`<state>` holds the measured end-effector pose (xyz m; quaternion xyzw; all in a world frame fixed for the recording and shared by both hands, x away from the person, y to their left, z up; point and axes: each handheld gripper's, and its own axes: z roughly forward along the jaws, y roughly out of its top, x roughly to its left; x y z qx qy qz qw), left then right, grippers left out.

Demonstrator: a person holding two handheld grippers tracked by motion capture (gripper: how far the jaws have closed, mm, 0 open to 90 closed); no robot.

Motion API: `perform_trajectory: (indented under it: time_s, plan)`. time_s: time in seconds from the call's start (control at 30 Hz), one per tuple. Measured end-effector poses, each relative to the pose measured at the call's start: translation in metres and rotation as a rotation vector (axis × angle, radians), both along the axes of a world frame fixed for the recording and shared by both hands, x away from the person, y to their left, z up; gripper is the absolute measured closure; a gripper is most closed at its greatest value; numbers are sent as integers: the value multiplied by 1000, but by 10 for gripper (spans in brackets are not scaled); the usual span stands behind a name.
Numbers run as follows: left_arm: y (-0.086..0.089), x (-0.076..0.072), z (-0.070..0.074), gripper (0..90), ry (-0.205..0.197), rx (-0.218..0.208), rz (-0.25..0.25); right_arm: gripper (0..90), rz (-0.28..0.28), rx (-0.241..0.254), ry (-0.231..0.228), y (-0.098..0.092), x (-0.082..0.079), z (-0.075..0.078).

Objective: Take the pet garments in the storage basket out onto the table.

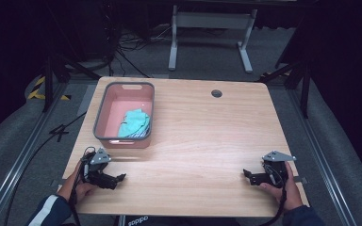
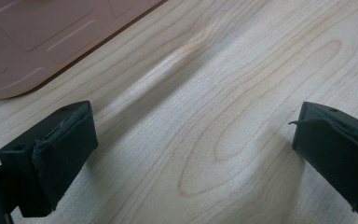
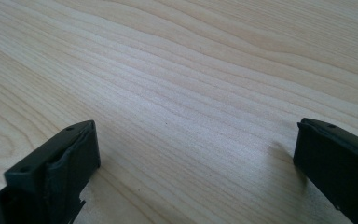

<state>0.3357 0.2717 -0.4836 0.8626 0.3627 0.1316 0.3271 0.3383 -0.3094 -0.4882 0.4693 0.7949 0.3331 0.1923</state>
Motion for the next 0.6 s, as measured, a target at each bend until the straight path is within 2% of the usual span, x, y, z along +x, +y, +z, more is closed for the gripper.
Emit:
perform_trajectory:
  time_s: [0.23,0.3,0.4,0.47,0.53,0.6]
  plan:
    - [1,1,0,0,1,-3,-11,5,-4,-2,0,0,-1,0]
    - [3,1,0,3,2,-8,-40,5,-1,-5,0,0,-1,0]
    - [3,0,1,12,9,-1,-34,5,-7,-2,-1,0,-1,0]
    - [2,-2,4,46,7,11,-46,5,-9,-2,1,0,-1,0]
    - [2,-6,4,126,4,2,-52,5,-10,-2,1,0,-1,0]
    - [1,-5,5,131,8,10,-53,5,-12,-2,1,0,-2,0]
